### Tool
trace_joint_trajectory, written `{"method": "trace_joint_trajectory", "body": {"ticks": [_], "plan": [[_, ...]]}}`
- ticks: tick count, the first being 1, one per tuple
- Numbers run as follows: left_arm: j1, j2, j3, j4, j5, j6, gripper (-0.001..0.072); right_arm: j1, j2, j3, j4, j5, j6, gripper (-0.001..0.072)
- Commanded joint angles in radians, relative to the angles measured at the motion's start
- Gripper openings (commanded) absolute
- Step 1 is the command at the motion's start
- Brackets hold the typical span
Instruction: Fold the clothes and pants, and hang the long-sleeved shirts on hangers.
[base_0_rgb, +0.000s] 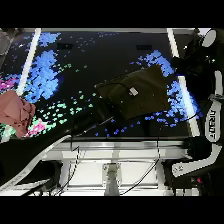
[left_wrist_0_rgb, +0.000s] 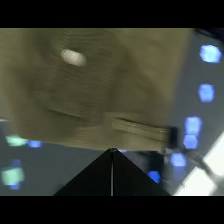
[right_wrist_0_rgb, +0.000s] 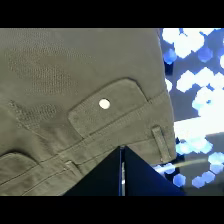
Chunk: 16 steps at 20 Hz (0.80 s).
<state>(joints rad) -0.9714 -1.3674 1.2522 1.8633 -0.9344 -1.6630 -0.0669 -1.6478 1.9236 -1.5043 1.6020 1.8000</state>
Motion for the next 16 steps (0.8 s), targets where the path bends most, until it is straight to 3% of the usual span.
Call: {"method": "trace_joint_trajectory", "body": {"ticks": [1, 3, 5, 7, 9, 10, 11, 14, 16], "plan": [[0.074, 0.04, 0.001, 0.161, 0.026, -0.066, 0.0027, -0.001, 0.002, 0.023, 0.159, -0.024, -0.1, 0.0033], [0.2, 0.04, 0.001, 0.082, 0.068, -0.1, 0.0026, 0.0, 0.012, -0.024, 0.327, -0.054, -0.131, 0.0033], [0.363, 0.042, 0.001, -0.122, 0.12, -0.049, 0.0026, 0.01, 0.055, -0.144, 0.465, -0.127, -0.184, 0.0032], [0.528, 0.043, 0.001, -0.431, 0.141, 0.139, 0.0026, 0.038, 0.134, -0.327, 0.486, -0.209, -0.223, 0.0032], [0.666, 0.043, 0.001, -0.797, 0.121, 0.406, 0.0027, 0.062, 0.246, -0.575, 0.528, -0.303, -0.271, 0.0032], [0.722, 0.043, 0.001, -0.961, 0.102, 0.535, 0.0027, 0.068, 0.316, -0.727, 0.581, -0.376, -0.278, 0.0032], [0.763, 0.043, 0.001, -1.069, 0.087, 0.611, 0.0027, 0.068, 0.388, -0.883, 0.653, -0.458, -0.296, 0.0032], [0.835, 0.037, 0.0, -1.132, 0.085, 0.639, 0.0028, 0.068, 0.594, -1.364, 0.975, -0.637, -0.402, 0.0033], [0.848, 0.025, 0.0, -1.132, 0.086, 0.639, 0.0028, 0.068, 0.673, -1.635, 1.261, -0.745, -0.415, 0.0036]]}}
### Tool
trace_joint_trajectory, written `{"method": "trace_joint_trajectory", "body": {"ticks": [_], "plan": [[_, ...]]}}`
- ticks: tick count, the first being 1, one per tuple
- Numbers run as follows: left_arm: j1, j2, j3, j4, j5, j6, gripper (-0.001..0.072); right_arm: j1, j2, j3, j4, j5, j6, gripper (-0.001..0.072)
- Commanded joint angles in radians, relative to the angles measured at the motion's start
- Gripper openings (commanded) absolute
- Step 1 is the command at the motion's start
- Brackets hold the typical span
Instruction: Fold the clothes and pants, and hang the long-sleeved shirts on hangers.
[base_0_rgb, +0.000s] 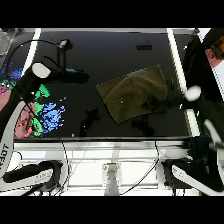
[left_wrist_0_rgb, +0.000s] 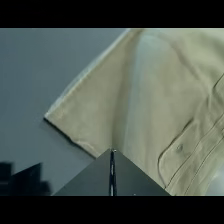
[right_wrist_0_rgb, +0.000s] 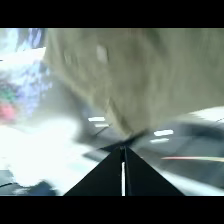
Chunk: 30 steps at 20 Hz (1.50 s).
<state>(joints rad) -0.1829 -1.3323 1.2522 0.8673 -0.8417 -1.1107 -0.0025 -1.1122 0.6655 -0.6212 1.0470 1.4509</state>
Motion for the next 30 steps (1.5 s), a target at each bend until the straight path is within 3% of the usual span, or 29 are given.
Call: {"method": "trace_joint_trajectory", "body": {"ticks": [1, 2, 3, 11, 20, 21, 22, 23, 27, 28, 30], "plan": [[0.059, -0.02, 0.0, -0.136, -0.007, 0.087, 0.0028, 0.003, 0.144, -0.463, 0.49, -0.234, -0.066, 0.0145], [0.058, -0.032, 0.0, -0.136, -0.007, 0.087, 0.0031, 0.005, 0.137, -0.52, 0.556, -0.254, -0.066, 0.0459], [0.053, -0.046, 0.0, -0.136, -0.008, 0.086, 0.0032, 0.019, 0.13, -0.541, 0.566, -0.248, -0.066, 0.0567], [0.033, -0.092, 0.0, -0.139, -0.015, 0.086, 0.0033, 0.357, -0.005, -0.362, 0.594, -0.491, -0.065, 0.0552], [0.033, -0.092, 0.0, -0.14, -0.015, 0.086, 0.0033, 0.425, -0.314, -0.123, 0.59, -0.465, -0.066, 0.055], [0.033, -0.092, 0.0, -0.139, -0.015, 0.086, 0.0032, 0.425, -0.322, -0.104, 0.586, -0.465, -0.067, 0.054], [0.033, -0.092, 0.0, -0.139, -0.015, 0.086, 0.0033, 0.425, -0.325, -0.089, 0.572, -0.469, -0.067, 0.0439], [0.033, -0.092, 0.0, -0.139, -0.015, 0.087, 0.0032, 0.425, -0.324, -0.08, 0.554, -0.477, -0.067, 0.041], [0.033, -0.092, 0.0, -0.139, -0.015, 0.086, 0.0033, 0.425, -0.325, -0.079, 0.478, -0.481, -0.066, 0.0384], [0.033, -0.092, 0.0, -0.139, -0.015, 0.086, 0.0033, 0.425, -0.325, -0.078, 0.477, -0.482, -0.066, 0.0323], [0.033, -0.092, 0.0, -0.139, -0.015, 0.086, 0.0033, 0.425, -0.325, -0.078, 0.473, -0.49, -0.066, 0.0307]]}}
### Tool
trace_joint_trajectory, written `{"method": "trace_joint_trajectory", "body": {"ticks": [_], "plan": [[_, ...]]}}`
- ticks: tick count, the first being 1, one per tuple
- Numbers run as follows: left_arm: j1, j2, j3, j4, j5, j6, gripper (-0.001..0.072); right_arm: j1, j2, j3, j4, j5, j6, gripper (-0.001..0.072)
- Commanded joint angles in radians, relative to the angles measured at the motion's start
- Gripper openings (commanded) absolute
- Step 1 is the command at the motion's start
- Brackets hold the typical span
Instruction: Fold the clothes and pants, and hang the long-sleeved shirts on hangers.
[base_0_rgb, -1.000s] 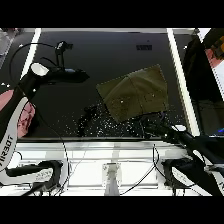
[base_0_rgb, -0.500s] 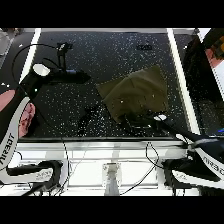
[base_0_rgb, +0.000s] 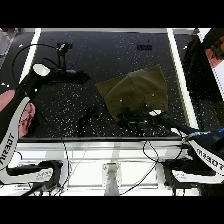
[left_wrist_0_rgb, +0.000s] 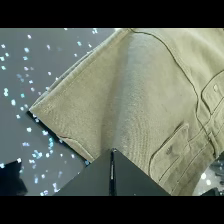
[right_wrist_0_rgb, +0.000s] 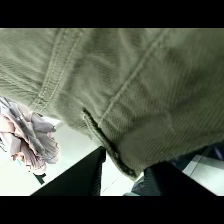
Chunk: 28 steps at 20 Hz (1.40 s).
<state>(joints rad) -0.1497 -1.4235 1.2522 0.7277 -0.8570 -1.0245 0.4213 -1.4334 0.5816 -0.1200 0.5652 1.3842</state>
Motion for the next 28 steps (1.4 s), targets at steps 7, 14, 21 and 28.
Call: {"method": "trace_joint_trajectory", "body": {"ticks": [7, 14, 21, 28], "plan": [[0.0, -0.011, 0.0, 0.001, 0.0, 0.0, 0.003, -0.004, 0.007, 0.005, -0.2, 0.06, 0.006, 0.0034], [0.0, -0.082, -0.001, 0.004, -0.069, 0.0, 0.0029, -0.187, 0.239, -0.15, -0.667, 0.269, 0.245, 0.0034], [0.0, -0.164, -0.002, 0.004, -0.335, -0.048, 0.0164, -0.598, 0.323, -0.154, -0.857, 0.394, 0.177, 0.0032], [-0.062, -0.272, -0.002, 0.003, -0.377, 0.026, 0.0383, -0.616, 0.303, -0.081, -0.856, 0.415, 0.138, 0.0033]]}}
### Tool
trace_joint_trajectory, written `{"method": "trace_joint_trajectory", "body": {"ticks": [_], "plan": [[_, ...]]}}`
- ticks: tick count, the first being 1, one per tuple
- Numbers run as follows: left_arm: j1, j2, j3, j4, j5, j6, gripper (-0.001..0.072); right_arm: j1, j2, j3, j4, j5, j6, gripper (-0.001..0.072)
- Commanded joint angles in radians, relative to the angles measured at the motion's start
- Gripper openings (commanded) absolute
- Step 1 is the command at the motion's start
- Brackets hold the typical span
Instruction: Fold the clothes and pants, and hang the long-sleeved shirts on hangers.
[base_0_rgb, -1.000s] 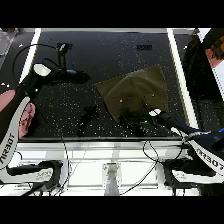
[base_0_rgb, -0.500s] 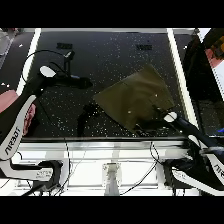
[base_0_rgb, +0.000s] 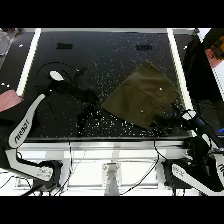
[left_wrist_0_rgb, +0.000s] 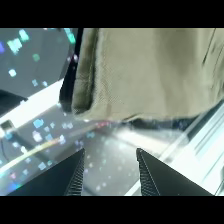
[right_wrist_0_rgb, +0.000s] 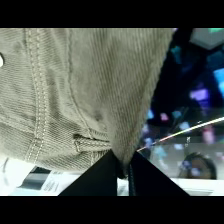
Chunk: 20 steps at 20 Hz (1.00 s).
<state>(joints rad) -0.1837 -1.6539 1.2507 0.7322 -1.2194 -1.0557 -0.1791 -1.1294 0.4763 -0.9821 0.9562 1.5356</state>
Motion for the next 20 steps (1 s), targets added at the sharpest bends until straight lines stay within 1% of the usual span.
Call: {"method": "trace_joint_trajectory", "body": {"ticks": [1, 7, 10, 13, 16, 17, 18, 19, 20], "plan": [[-0.036, -0.055, 0.0, -0.001, -0.002, 0.063, 0.0383, -0.015, -0.001, 0.03, 0.008, 0.033, -0.027, 0.0032], [-0.051, -0.076, 0.0, -0.039, 0.145, 0.062, 0.0383, -0.015, -0.001, 0.031, 0.011, 0.072, -0.061, 0.0033], [-0.07, -0.085, 0.0, -0.038, 0.165, 0.072, 0.0382, -0.013, -0.001, 0.031, 0.011, 0.073, -0.064, 0.0033], [-0.096, -0.105, 0.0, -0.069, 0.169, 0.121, 0.0383, -0.013, -0.001, 0.031, 0.014, 0.074, -0.065, 0.0033], [-0.116, -0.132, 0.0, -0.072, 0.169, 0.121, 0.0381, -0.013, -0.001, 0.031, 0.016, 0.074, -0.065, 0.0033], [-0.121, -0.139, 0.0, -0.074, 0.169, 0.121, 0.0358, -0.013, -0.001, 0.031, 0.017, 0.074, -0.065, 0.0033], [-0.12, -0.143, 0.0, -0.079, 0.169, 0.121, 0.023, -0.013, -0.001, 0.031, 0.017, 0.074, -0.065, 0.0033], [-0.12, -0.143, 0.0, -0.089, 0.168, 0.122, 0.0061, -0.013, -0.001, 0.031, 0.018, 0.077, -0.065, 0.0032], [-0.119, -0.139, 0.001, -0.103, 0.168, 0.122, 0.0028, -0.013, -0.001, 0.031, 0.018, 0.084, -0.065, 0.0032]]}}
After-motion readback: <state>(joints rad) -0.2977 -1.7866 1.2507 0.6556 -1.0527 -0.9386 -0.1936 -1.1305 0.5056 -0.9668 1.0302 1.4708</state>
